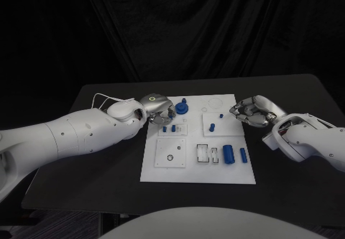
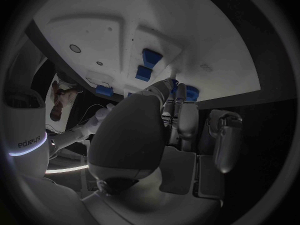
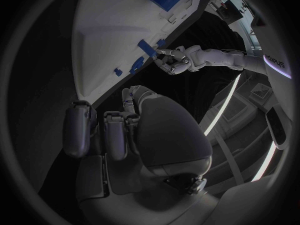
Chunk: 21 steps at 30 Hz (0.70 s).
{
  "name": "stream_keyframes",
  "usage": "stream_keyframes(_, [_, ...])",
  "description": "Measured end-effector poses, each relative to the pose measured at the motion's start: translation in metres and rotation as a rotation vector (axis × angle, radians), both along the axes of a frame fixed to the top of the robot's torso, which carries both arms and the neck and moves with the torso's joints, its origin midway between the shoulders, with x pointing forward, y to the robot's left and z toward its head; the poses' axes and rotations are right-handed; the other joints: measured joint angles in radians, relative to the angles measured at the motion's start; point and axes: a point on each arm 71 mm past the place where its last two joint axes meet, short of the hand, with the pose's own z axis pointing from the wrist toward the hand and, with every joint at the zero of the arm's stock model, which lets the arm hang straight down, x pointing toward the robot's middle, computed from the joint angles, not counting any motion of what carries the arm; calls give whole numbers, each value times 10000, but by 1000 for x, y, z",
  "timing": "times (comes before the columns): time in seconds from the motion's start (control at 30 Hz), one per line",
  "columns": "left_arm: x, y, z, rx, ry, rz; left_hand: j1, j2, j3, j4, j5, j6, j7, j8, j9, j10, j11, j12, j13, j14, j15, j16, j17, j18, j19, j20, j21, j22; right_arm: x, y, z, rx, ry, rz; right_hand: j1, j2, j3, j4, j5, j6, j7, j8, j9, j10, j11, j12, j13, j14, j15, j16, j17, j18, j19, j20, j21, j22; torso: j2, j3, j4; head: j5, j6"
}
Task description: Assemble the parts on the task board
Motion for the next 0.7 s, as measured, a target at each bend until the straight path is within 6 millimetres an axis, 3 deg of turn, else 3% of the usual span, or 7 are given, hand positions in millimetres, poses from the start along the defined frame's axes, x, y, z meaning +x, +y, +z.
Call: stream_keyframes(0.7, [-2,1,-2,115,180,89,5,3,0,0,-1,0,0,-9,0,-1,3,-8,-17,-36,36,-50,-63,0,-1,0,0,0,0,0,-1,-6,55,17,0,0,0,0,0,0,0,41,-2,0,0,1,0,0,0,0,0,0,0,0,0,-3,-2,-1,1,-9,0])
